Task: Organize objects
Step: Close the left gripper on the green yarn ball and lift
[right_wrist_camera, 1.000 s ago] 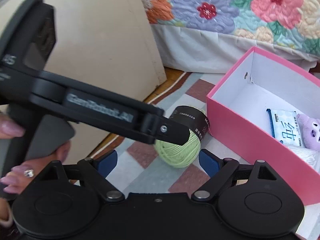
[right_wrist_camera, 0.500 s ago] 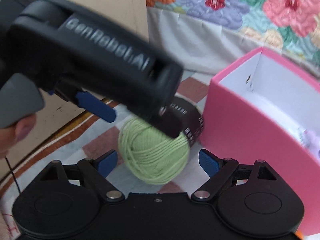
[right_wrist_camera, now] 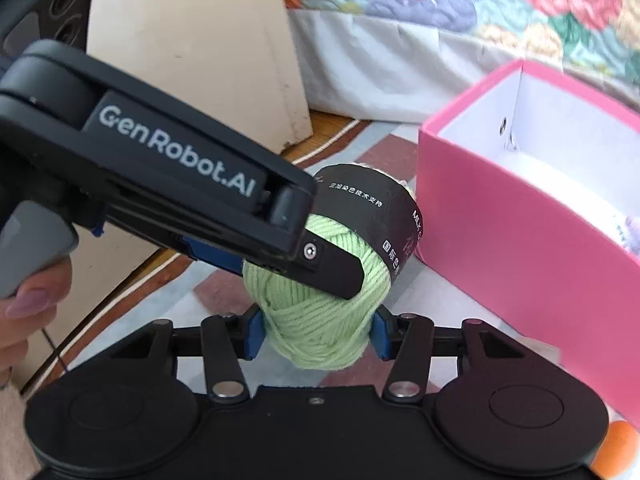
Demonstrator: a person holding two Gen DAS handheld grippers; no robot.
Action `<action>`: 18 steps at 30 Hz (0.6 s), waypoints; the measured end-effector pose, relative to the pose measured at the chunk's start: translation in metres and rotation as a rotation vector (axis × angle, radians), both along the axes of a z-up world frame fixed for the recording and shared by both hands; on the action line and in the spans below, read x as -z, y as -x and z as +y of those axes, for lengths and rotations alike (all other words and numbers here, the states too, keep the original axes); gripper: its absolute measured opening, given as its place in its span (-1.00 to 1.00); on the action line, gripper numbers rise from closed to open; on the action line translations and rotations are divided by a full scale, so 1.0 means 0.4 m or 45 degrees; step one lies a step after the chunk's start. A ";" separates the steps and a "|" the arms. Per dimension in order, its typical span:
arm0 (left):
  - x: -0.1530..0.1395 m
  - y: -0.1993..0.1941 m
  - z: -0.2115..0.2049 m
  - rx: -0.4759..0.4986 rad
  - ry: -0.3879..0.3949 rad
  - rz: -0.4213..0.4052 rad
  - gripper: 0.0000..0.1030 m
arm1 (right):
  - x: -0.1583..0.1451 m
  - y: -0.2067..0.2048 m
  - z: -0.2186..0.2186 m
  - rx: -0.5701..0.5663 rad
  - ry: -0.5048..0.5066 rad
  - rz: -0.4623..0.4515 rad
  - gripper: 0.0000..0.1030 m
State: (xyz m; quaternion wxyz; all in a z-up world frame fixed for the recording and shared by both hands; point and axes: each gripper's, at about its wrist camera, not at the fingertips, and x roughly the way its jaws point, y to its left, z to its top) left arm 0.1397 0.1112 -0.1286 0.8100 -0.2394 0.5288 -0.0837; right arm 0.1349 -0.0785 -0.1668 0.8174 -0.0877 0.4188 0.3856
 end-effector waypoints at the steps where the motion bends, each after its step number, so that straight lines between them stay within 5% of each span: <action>1: -0.015 0.012 -0.010 0.013 -0.015 -0.004 0.09 | -0.013 0.010 -0.008 -0.001 -0.001 0.002 0.09; 18: -0.288 0.182 -0.171 0.191 -0.092 -0.186 0.11 | -0.301 0.162 -0.191 0.067 0.033 -0.067 0.09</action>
